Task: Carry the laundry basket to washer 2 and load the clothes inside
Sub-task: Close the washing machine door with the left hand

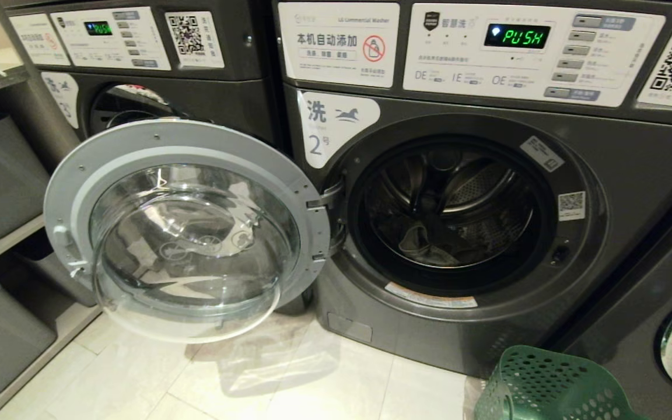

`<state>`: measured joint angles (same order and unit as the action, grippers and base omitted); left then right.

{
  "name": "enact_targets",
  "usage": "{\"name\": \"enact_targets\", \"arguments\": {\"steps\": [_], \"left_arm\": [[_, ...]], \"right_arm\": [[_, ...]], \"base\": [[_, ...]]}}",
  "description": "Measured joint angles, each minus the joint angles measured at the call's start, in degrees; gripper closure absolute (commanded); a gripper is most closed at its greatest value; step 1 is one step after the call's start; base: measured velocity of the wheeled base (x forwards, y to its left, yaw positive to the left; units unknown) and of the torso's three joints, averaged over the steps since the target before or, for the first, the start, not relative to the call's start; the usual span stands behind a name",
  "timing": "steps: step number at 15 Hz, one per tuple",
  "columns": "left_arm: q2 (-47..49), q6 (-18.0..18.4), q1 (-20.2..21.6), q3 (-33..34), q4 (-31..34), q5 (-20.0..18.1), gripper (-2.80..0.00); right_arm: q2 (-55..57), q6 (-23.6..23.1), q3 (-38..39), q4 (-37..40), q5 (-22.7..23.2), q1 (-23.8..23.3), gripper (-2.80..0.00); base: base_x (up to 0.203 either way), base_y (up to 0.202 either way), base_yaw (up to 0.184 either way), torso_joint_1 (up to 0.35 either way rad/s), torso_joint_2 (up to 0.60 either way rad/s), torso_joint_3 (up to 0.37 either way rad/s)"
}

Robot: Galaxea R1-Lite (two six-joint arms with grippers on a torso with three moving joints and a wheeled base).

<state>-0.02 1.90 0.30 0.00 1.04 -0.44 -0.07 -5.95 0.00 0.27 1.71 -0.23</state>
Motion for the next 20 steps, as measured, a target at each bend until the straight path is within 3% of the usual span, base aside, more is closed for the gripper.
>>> {"name": "enact_targets", "arguments": {"steps": [8, 15, 20], "left_arm": [[0.0, -0.2, 0.0, 0.0, 0.0, 0.1, 0.00], [0.0, -0.2, 0.0, 0.0, 0.0, 0.1, 0.00], [0.0, -0.1, 0.0, 0.0, 0.0, 0.1, 0.00]], "right_arm": [[0.0, 0.0, 0.0, 0.0, 0.0, 0.0, 0.00], [0.0, 0.0, 0.0, 0.0, 0.0, 0.0, 0.00], [0.0, -0.1, 0.0, 0.0, 0.0, 0.0, 0.00]], "base": [[0.001, 0.007, -0.156, 0.001, 0.00, 0.003], [0.000, 0.000, 0.000, 0.000, 0.00, 0.000], [-0.177, 0.000, 0.001, 0.003, 0.00, 0.000]]}}
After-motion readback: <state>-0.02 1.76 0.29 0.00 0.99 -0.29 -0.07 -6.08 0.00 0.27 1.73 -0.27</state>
